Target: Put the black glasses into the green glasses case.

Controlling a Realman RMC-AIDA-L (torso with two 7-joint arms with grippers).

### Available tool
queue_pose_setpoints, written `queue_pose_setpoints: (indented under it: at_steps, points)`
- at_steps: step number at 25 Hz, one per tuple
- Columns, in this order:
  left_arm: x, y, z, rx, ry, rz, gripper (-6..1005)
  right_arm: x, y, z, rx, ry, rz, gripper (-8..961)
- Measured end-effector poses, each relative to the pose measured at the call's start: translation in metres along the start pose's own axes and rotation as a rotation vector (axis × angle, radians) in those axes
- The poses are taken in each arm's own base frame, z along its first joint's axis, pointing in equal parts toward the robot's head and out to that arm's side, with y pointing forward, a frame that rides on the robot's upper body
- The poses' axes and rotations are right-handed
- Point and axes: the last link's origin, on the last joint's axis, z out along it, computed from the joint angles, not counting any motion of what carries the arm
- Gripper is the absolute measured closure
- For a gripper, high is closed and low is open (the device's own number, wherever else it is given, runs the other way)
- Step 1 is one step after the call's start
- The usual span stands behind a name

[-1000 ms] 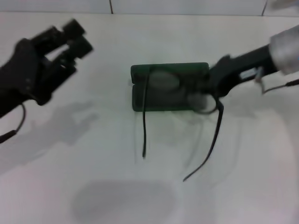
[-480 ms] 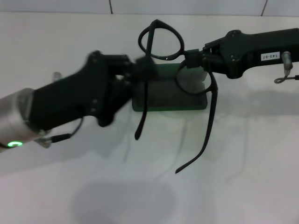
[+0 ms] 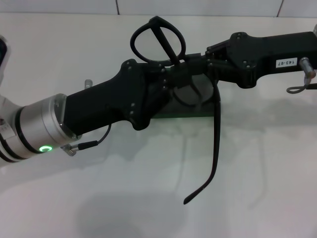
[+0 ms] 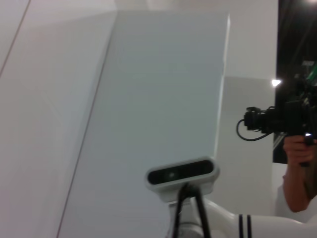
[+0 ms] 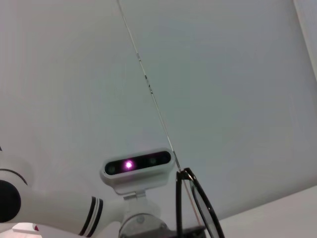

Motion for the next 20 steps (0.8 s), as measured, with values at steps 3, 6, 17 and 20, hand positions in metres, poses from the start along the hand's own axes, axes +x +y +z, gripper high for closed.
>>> queue_pose_setpoints:
  at_steps: [3, 6, 17, 20]
  points:
    - [-0.002, -0.001, -0.001, 0.017, -0.004, -0.001, 964, 0.0, 0.002, 0.0, -0.008, -0.008, 0.0, 917]
    - [-0.002, -0.002, -0.001, 0.023, -0.006, -0.002, 964, 0.001, 0.003, -0.001, -0.012, -0.014, 0.002, 917]
    - [0.003, 0.011, -0.018, -0.024, -0.004, 0.015, 964, -0.007, -0.003, -0.039, 0.075, -0.166, -0.034, 918]
    - [-0.004, 0.014, -0.018, -0.071, -0.079, 0.004, 964, -0.021, 0.005, -0.054, 0.049, -0.286, -0.1, 918]
